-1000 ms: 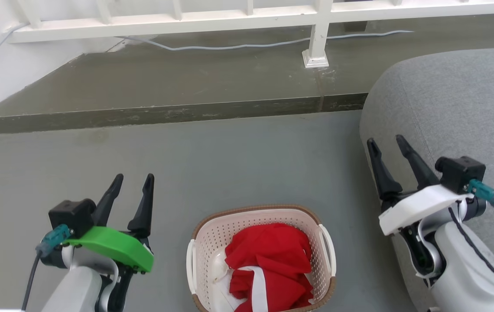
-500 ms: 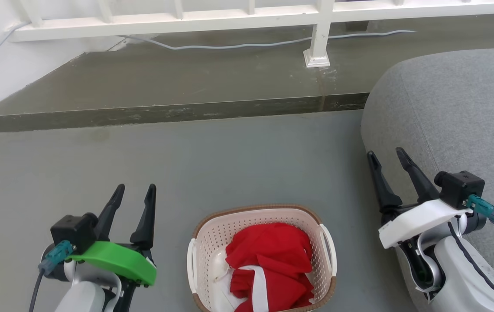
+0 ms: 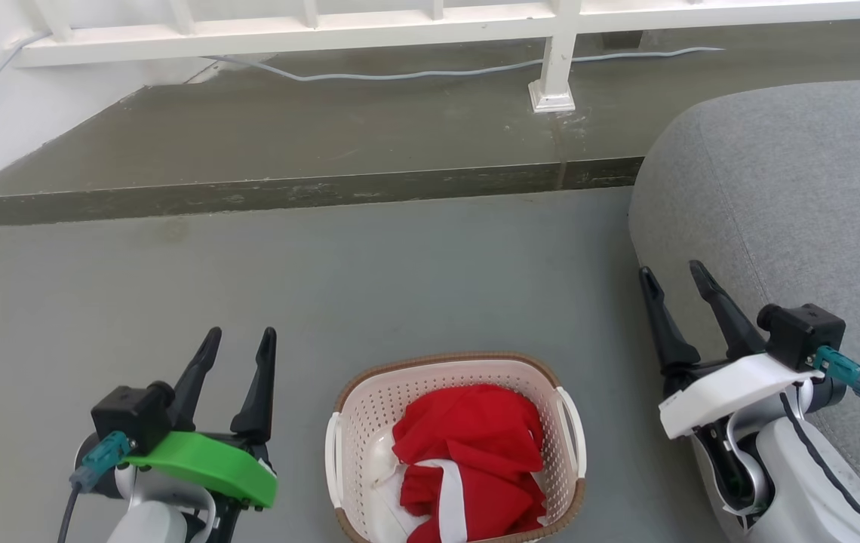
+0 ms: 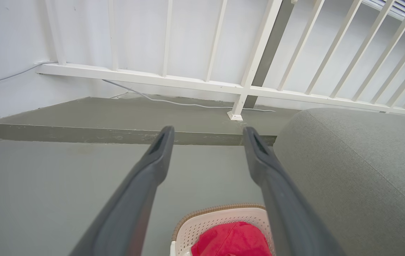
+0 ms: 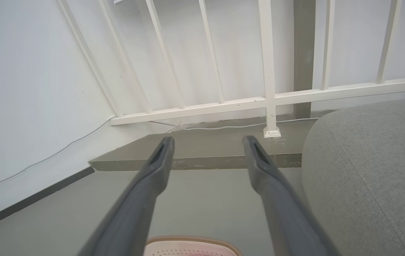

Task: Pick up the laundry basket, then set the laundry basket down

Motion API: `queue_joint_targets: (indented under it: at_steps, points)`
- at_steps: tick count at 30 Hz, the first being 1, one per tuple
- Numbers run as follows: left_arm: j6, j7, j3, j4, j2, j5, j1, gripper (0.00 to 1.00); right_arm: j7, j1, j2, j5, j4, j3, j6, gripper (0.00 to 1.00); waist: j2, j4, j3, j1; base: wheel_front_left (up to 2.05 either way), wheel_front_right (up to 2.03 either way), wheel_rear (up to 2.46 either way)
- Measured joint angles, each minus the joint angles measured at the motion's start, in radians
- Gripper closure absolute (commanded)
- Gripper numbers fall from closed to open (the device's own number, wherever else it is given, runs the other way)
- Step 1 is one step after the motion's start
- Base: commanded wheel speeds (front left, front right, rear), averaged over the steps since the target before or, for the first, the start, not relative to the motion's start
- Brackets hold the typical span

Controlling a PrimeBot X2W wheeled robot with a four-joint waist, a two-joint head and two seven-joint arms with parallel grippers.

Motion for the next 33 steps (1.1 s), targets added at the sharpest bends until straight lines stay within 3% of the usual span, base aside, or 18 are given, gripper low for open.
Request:
queue_joint_targets:
  at_steps: [8, 9, 18, 33]
  points:
    - [-0.012, 0.000, 0.014, -0.002, -0.006, 0.009, 0.014, 0.00, 0.000, 0.015, 0.007, -0.018, -0.001, -0.012, 0.011, 0.00, 0.0000, -0.003, -0.001, 0.0000, 0.00, 0.00, 0.00]
    - [-0.012, 0.001, 0.013, 0.003, -0.008, 0.008, 0.015, 1.00, 0.000, 0.015, 0.008, -0.018, 0.004, -0.012, 0.010, 1.00, 0.0000, -0.003, -0.002, 0.0000, 0.00, 0.00, 0.00]
    - [-0.012, 0.008, -0.001, 0.056, -0.026, -0.013, 0.050, 1.00, 0.006, 0.070, 0.031, 0.001, 0.053, -0.011, 0.008, 1.00, 0.0000, -0.003, -0.002, 0.0000, 0.00, 0.00, 0.00]
    - [-0.012, 0.058, 0.054, 0.054, -0.036, -0.181, 0.050, 1.00, 0.052, 0.069, 0.040, 0.196, 0.048, -0.064, 0.011, 1.00, 0.0000, 0.005, -0.010, 0.0000, 0.00, 0.00, 0.00]
